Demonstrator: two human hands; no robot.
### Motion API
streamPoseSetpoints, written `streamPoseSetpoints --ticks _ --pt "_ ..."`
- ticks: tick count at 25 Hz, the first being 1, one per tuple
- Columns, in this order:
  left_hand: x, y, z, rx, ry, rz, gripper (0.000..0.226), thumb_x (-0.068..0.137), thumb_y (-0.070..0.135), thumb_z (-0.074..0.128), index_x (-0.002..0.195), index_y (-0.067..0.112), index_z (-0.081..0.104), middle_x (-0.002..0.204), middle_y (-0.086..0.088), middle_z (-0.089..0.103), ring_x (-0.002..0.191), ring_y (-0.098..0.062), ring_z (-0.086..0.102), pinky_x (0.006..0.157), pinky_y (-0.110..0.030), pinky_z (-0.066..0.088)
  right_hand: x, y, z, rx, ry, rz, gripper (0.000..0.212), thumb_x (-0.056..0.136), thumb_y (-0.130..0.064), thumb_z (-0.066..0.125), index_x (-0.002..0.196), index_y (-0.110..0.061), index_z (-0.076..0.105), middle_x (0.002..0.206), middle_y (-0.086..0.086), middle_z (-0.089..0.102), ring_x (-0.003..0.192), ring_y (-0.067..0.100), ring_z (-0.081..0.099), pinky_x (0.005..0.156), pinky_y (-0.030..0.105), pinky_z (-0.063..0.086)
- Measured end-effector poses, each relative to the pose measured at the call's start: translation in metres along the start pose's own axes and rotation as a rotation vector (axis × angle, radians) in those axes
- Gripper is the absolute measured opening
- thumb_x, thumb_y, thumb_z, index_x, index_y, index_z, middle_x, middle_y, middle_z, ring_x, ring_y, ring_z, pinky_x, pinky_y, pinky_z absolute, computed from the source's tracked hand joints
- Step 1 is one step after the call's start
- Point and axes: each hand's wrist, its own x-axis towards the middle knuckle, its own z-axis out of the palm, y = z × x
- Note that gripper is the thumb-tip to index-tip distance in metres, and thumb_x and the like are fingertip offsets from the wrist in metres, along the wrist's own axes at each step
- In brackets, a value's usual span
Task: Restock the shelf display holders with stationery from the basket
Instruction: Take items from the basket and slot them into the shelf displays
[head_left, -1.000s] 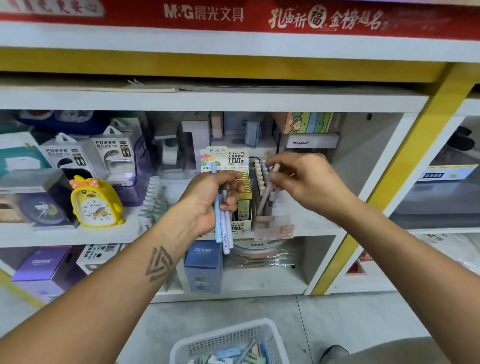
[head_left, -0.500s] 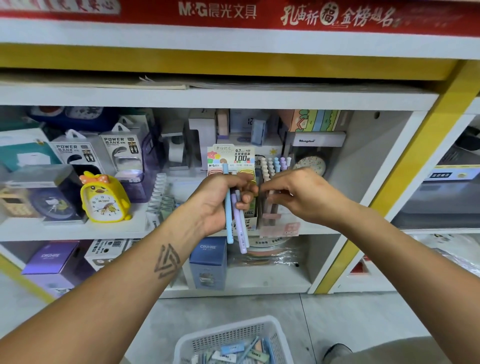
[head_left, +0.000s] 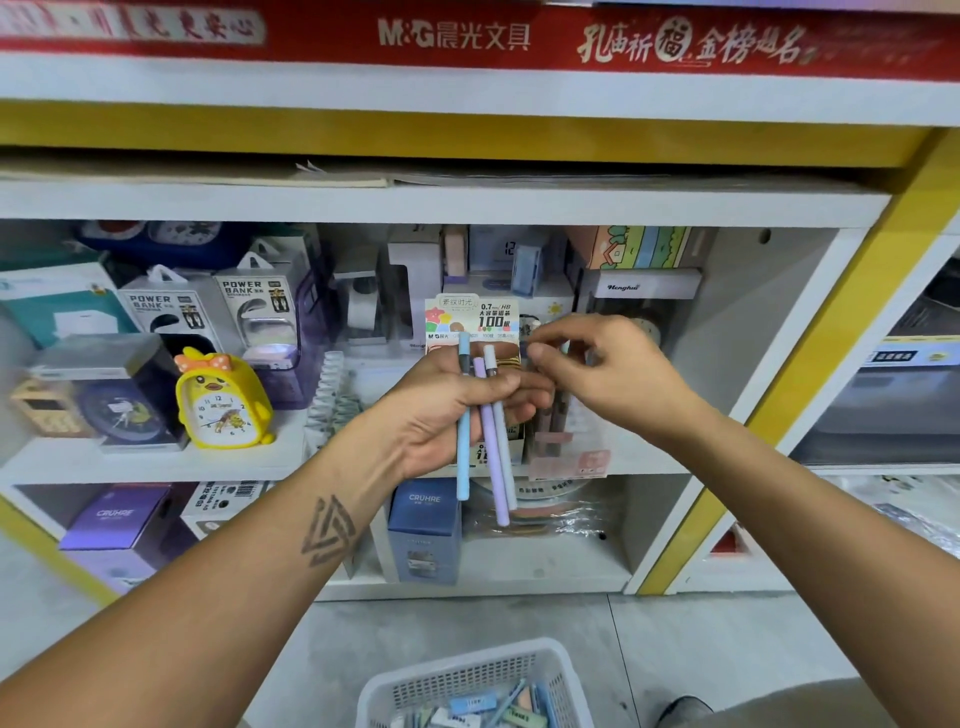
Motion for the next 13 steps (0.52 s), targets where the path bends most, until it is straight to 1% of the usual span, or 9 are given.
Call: streamPoseSetpoints --ticks 1,3,5,7,9,10,11,12,13 --pt "-0.001 -0.001 0.002 0.038 -0.025 0.006 0.026 0.088 -0.007 0.059 0.112 -0.003 0.069 0.102 -0.029 0.071 0.093 -0.036 0.072 0.079 -0.035 0.06 0.001 -0.007 0.001 0.125 -0.027 0.072 0.016 0.094 -0.033 0.067 0.096 -0.021 0.078 0.091 -0.007 0.071 0.082 0.012 0.066 0.072 0.028 0.052" --pt "-0.003 -0.002 0.008 0.073 -0.049 0.006 0.023 0.083 -0.003 0.064 0.103 0.003 0.075 0.101 -0.025 0.072 0.095 -0.038 0.072 0.078 -0.035 0.06 0.002 -0.017 0.006 0.29 -0.097 0.174 0.017 0.09 -0.032 0.073 0.092 -0.016 0.079 0.086 -0.004 0.069 0.071 0.012 0.067 0.058 0.022 0.051" --pt "-0.002 -0.004 0.013 0.064 -0.083 0.01 0.025 0.081 -0.002 0.065 0.102 0.006 0.076 0.106 -0.027 0.071 0.1 -0.041 0.07 0.085 -0.04 0.059 0.003 -0.02 0.008 0.423 -0.132 0.258 0.015 0.086 -0.023 0.078 0.09 -0.008 0.078 0.083 0.003 0.071 0.064 0.009 0.065 0.052 0.018 0.048" --pt "-0.002 -0.003 0.014 0.029 -0.135 0.015 0.029 0.088 -0.005 0.059 0.113 0.002 0.07 0.115 -0.031 0.067 0.109 -0.044 0.066 0.092 -0.045 0.056 0.004 -0.016 0.001 0.634 -0.097 0.36 0.012 0.087 -0.014 0.076 0.09 -0.002 0.075 0.079 0.01 0.071 0.063 0.012 0.065 0.054 0.021 0.05" --pt "-0.001 -0.001 0.013 -0.018 -0.128 -0.004 0.034 0.094 -0.005 0.052 0.128 0.0 0.056 0.119 -0.033 0.065 0.112 -0.044 0.064 0.092 -0.048 0.055 0.007 -0.003 -0.016 0.791 0.059 0.425 0.01 0.091 -0.008 0.069 0.091 0.001 0.072 0.077 0.012 0.067 0.059 0.014 0.057 0.058 0.024 0.045" --pt "0.0 0.0 0.012 -0.032 -0.09 -0.02 0.034 0.096 -0.003 0.05 0.131 0.0 0.052 0.117 -0.032 0.065 0.11 -0.043 0.066 0.089 -0.05 0.057 0.008 0.004 -0.026 0.807 0.143 0.434 0.011 0.093 -0.007 0.065 0.091 0.003 0.071 0.076 0.013 0.065 0.058 0.015 0.054 0.057 0.025 0.043" --pt "0.001 0.0 0.011 -0.026 -0.031 -0.032 0.032 0.099 -0.001 0.048 0.13 0.001 0.05 0.113 -0.031 0.068 0.103 -0.041 0.069 0.082 -0.051 0.059 0.008 0.011 -0.035 0.752 0.208 0.425 0.013 0.094 -0.006 0.064 0.091 0.004 0.07 0.074 0.013 0.063 0.056 0.015 0.052 0.056 0.026 0.042" --pt "0.002 0.001 0.012 -0.002 0.046 -0.043 0.028 0.101 0.001 0.047 0.128 0.001 0.05 0.104 -0.028 0.07 0.089 -0.038 0.072 0.071 -0.048 0.061 0.008 0.017 -0.04 0.655 0.25 0.406 0.013 0.095 -0.007 0.063 0.092 0.004 0.07 0.073 0.015 0.062 0.054 0.015 0.052 0.054 0.026 0.043" --pt "0.004 0.0 0.012 0.034 0.129 -0.047 0.023 0.101 0.003 0.047 0.124 0.002 0.052 0.09 -0.024 0.071 0.069 -0.033 0.07 0.057 -0.039 0.059 0.007 0.022 -0.043 0.551 0.273 0.382 0.011 0.096 -0.008 0.064 0.095 0.002 0.07 0.074 0.017 0.062 0.054 0.015 0.053 0.053 0.027 0.045"
